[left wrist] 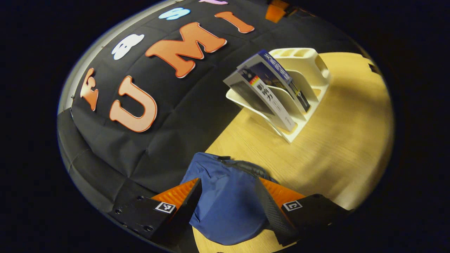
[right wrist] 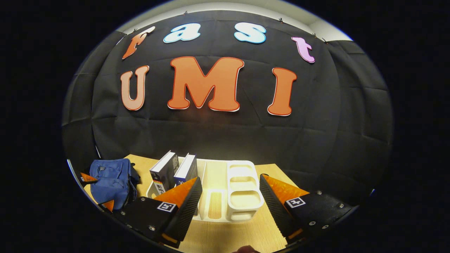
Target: Open the schoolbag, grab two books from the bookshelf and put them into the schoolbag.
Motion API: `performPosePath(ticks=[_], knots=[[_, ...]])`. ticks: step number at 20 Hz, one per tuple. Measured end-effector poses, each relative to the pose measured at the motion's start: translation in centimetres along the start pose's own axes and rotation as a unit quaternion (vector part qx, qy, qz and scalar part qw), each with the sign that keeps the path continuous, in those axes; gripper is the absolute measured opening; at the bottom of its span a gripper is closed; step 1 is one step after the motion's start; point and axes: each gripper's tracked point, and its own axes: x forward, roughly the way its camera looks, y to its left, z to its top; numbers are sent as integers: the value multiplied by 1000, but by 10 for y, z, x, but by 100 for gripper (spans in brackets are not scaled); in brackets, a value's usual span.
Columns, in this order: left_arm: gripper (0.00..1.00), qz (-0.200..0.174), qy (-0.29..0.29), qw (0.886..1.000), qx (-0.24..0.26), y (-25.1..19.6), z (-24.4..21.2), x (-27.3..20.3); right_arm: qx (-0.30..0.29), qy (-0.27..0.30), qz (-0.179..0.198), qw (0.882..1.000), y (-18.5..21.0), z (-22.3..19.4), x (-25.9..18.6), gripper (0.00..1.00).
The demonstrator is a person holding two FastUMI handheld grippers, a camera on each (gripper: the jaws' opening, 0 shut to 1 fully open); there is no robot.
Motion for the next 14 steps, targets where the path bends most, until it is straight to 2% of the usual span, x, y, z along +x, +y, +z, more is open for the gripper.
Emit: performPosePath(ticks=[4,10,14], knots=[[96,-26,42,998,30,-24,-34,2,-13,-2,-7,1000,4,2,-4,97],[96,-42,96,993,60,-45,-78,3,-15,-4,0,1000,8,3,-6,97],[96,-35,123,991,28,-42,-94,5,-16,-6,1,1000,5,4,-4,97]])
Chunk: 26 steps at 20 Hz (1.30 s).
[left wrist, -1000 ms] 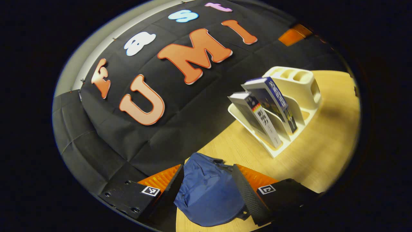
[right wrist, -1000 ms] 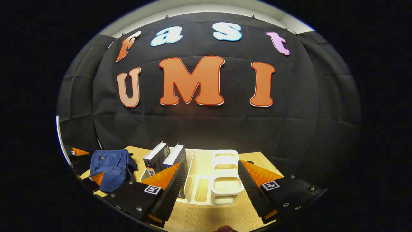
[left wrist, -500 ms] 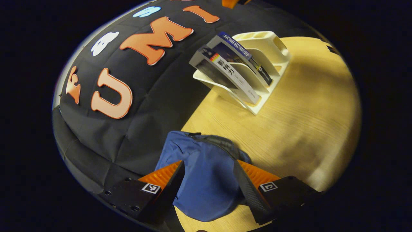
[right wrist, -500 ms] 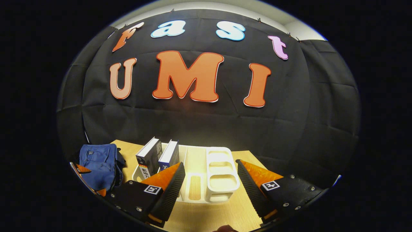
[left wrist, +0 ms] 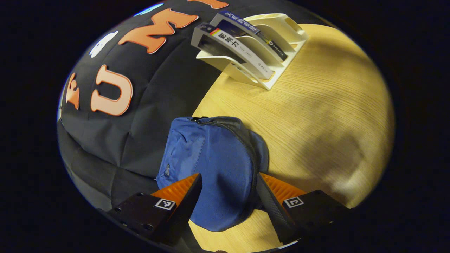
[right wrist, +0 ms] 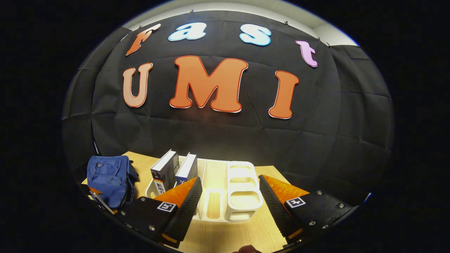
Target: Open the schoolbag, grab two books from the bookshelf and put them into the schoolbag.
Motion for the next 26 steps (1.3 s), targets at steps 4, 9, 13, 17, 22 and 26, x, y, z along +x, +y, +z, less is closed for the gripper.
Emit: performPosePath(ticks=[4,9,13,17,22,26], knots=[[95,-1,11,1000,-7,-5,-4,8,1,-2,0,1000,-4,2,1,97],[58,-33,24,999,-3,-24,-3,11,0,-7,0,1000,-7,4,0,97],[8,-32,39,998,-26,-11,-3,10,-2,-11,7,1000,-4,9,-2,97],[1,-58,47,994,-75,6,6,6,-5,-22,19,1000,6,23,-5,97],[0,-65,32,991,-110,43,26,-5,-7,-40,58,998,39,55,3,97],[0,-75,20,987,-142,75,39,-20,-20,-49,87,995,72,80,14,97]])
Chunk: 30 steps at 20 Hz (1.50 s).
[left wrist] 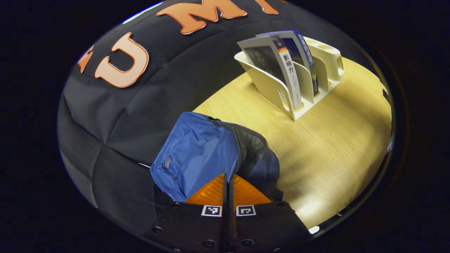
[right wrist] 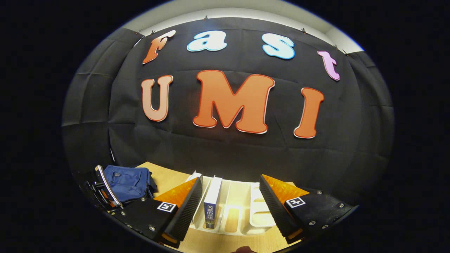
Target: Open the schoolbag, grab two books from the bookshelf and put them into the schoolbag.
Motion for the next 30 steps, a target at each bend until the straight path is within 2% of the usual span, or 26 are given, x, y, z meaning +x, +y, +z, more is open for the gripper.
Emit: performPosePath(ticks=[5,9,12,15,19,21,25,27,28,30], knots=[[0,15,-31,999,-36,51,33,-19,-9,11,27,1000,35,16,27,97],[0,25,-55,996,-65,90,57,-34,-31,67,36,997,61,5,52,97],[0,14,-73,992,-100,105,71,-35,-44,95,49,993,82,1,68,97],[0,24,-95,991,-94,130,85,-38,-43,137,60,988,99,-9,82,97],[0,16,-112,989,-95,155,99,-37,-33,199,50,978,108,-25,104,97],[0,10,-120,989,-90,161,105,-38,-40,239,58,969,114,-37,116,97],[0,-15,-128,987,-94,162,106,-31,-37,351,68,933,120,-76,125,96],[0,-34,-129,985,-106,154,102,-28,16,396,78,915,132,-84,121,91],[0,-40,-132,984,-109,152,102,-26,23,412,73,908,131,-88,123,82],[0,-45,-134,984,-109,153,99,-22,4,424,60,904,126,-96,135,70]])
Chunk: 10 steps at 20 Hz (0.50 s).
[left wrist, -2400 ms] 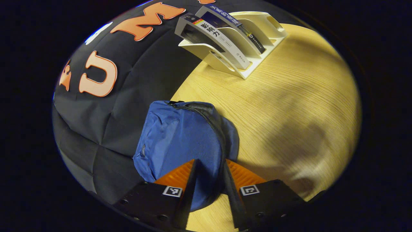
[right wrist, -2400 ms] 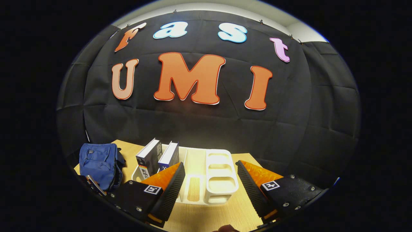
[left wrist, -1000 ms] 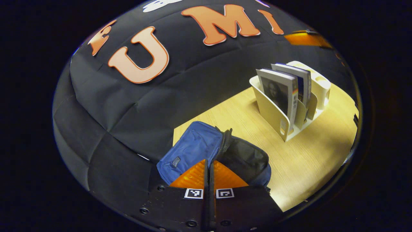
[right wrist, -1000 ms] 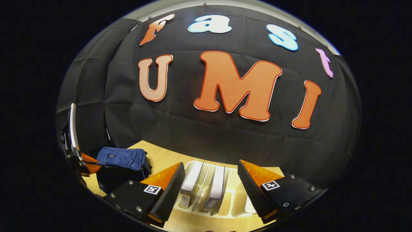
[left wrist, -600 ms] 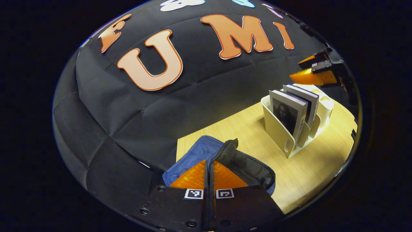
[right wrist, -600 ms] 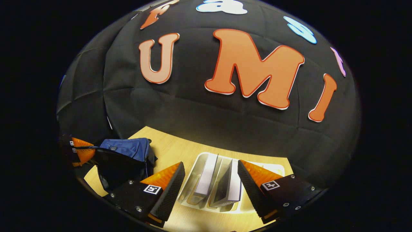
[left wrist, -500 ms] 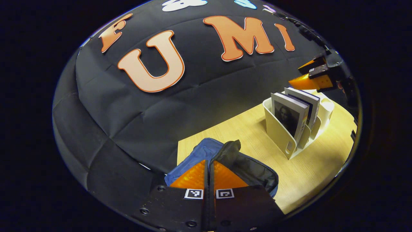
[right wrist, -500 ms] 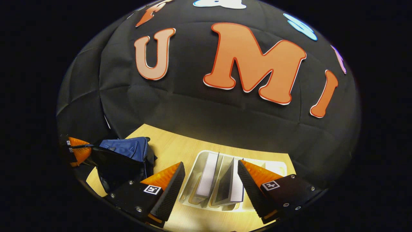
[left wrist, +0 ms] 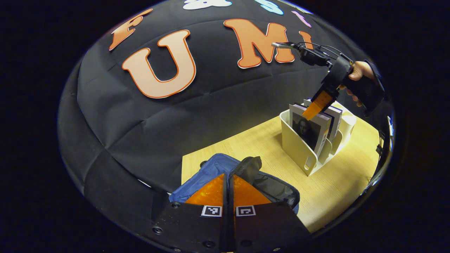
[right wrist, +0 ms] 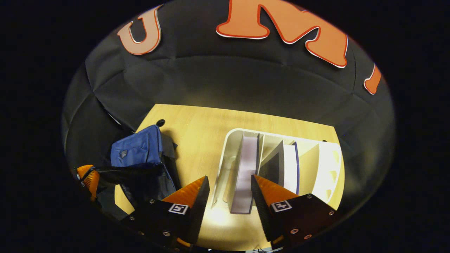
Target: Open the schoolbag, grab two books from the bookshelf and put them into the schoolbag.
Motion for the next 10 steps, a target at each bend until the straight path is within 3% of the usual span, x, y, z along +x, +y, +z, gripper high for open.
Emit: performPosePath(ticks=[1,2,3,6,10], knots=[[0,-3,-1,1000,-2,1,-1,1,-4,13,-3,1000,1,0,5,66],[0,-7,-3,1000,-5,2,-1,3,-5,26,-8,1000,1,1,7,49],[0,-11,-3,1000,-8,3,-2,2,-12,32,-14,999,-1,3,6,54],[0,-21,-2,1000,-18,-1,-7,4,-41,55,-39,997,-10,9,12,41],[0,-28,-4,999,-27,0,-10,5,-68,76,-66,993,-19,4,11,37]])
